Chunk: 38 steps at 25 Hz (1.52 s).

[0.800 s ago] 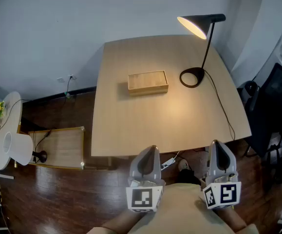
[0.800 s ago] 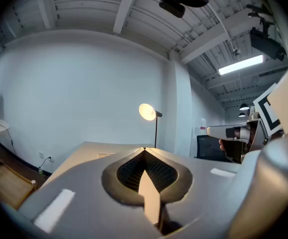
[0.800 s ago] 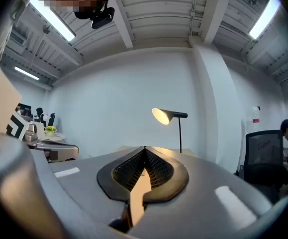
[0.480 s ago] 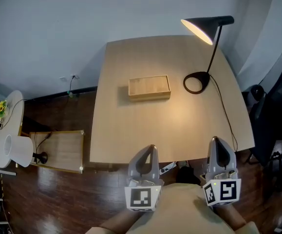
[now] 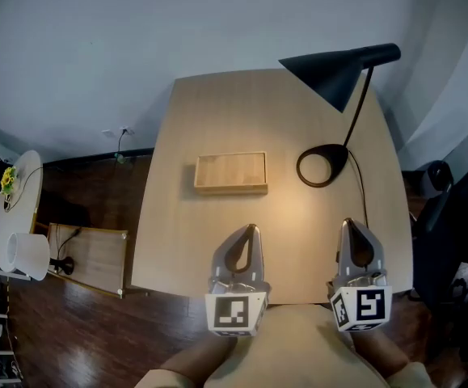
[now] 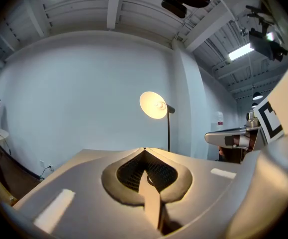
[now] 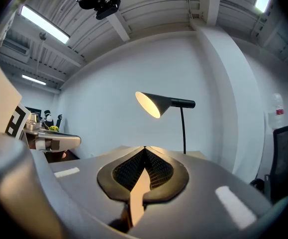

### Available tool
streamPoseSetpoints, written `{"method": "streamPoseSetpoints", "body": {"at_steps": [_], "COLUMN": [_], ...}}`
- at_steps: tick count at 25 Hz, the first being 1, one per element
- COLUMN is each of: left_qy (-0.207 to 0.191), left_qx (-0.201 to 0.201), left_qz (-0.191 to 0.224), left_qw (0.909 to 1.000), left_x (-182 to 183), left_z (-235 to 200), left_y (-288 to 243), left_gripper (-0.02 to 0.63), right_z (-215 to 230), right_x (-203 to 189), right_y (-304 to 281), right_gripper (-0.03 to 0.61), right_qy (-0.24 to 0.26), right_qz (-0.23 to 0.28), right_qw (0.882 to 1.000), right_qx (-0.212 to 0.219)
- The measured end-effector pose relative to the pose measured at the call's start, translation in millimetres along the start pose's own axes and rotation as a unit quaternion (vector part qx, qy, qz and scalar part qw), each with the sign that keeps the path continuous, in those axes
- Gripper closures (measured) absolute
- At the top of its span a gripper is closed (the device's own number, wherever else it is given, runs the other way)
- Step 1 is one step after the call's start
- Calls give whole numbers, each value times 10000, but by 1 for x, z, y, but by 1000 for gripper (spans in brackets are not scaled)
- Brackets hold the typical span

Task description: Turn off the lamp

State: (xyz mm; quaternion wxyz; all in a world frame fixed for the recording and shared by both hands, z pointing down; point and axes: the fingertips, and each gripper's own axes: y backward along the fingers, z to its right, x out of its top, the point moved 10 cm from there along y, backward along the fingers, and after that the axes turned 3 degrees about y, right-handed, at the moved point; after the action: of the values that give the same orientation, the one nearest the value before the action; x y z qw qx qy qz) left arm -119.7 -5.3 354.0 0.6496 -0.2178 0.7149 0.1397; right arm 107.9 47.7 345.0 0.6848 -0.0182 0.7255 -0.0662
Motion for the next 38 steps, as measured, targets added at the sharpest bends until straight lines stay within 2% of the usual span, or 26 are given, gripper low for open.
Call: {"method": "streamPoseSetpoints", "body": {"at_steps": [7,17,27,38], "left_qy": [-149,-214,-430,-302], "left_qx": [82,371,809,1088], "left_qz": [-38,-313,-685,-1244], "left_qw": [9998,9986,9934,9858], "left_x": [0,-21,-55,-101], "left_z": [23,40,32,24], "left_y": [-65,-133,-172,-194], "left_gripper": [614,614,614,614], "right_z": [54,107,144,159], "right_x": [-10,-36,-94,-147], "right_y": [-55,-129,-201,-253], "right_gripper": [578,578,578,578], "right_qy": [140,360,490,560], "right_qz": [-70,-353,-959,-1641], "right_qw": [9997,9981,9934,9838], "right_qx": [188,341,400,459]}}
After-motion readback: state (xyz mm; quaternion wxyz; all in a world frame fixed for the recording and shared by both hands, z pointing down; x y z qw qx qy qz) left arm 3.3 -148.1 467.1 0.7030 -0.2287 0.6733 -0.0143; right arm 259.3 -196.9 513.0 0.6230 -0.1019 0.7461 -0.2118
